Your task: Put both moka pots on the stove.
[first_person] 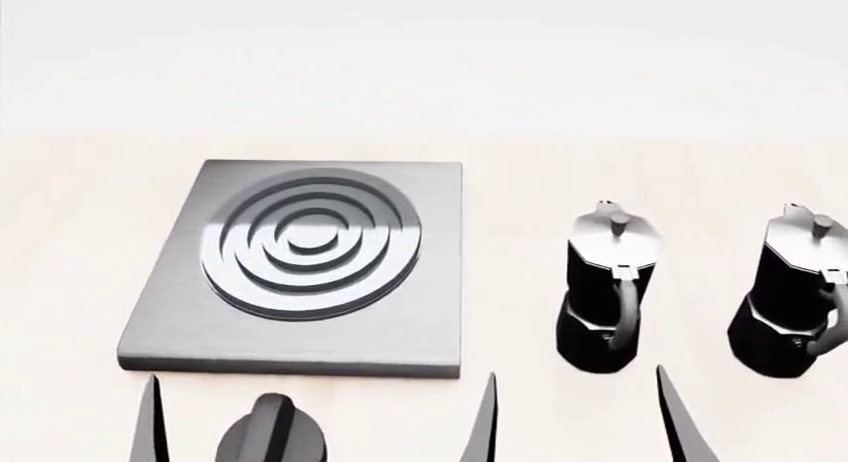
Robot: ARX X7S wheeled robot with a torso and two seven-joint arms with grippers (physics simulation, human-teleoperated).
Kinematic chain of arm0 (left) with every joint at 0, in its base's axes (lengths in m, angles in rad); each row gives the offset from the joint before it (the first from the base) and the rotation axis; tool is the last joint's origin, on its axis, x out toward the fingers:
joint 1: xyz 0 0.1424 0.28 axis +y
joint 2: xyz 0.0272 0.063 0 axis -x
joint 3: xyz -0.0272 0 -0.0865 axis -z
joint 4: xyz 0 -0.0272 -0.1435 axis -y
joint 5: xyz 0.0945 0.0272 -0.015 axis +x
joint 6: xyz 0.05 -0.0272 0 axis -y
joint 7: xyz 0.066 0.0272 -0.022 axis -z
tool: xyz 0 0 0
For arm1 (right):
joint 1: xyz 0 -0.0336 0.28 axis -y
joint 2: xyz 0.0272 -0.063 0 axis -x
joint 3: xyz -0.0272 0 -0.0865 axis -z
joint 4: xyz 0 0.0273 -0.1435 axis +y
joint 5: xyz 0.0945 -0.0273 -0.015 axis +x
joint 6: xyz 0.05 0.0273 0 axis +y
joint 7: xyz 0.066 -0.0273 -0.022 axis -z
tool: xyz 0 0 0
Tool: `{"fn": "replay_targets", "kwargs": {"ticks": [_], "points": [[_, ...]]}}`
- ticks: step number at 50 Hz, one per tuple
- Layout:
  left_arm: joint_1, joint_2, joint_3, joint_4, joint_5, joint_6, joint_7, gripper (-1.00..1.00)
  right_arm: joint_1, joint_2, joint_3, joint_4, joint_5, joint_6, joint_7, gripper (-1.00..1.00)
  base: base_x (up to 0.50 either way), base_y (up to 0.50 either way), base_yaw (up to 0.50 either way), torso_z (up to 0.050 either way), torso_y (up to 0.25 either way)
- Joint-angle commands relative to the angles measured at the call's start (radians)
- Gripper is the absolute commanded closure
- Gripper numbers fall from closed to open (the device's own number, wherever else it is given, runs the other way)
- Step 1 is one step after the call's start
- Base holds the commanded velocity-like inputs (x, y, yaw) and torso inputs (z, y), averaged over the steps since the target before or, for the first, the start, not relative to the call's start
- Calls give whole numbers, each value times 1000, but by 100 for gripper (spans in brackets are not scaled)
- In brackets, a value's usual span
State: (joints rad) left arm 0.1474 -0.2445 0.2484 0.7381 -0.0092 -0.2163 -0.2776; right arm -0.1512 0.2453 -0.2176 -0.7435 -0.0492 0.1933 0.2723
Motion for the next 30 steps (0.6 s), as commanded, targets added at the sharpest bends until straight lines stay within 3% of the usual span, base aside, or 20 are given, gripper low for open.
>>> {"fn": "replay_targets", "kwargs": {"ticks": [1,30], "points": [[-5,-9,8,-1,-6,0,-11,-100,4,9,-6,2,4,1,11,-100,0,113,0,0,0],[-11,-31,26,1,-20,-1,-32,-100,9,30,-19,-1,18,3,36,-100,0,116,0,0,0]]}}
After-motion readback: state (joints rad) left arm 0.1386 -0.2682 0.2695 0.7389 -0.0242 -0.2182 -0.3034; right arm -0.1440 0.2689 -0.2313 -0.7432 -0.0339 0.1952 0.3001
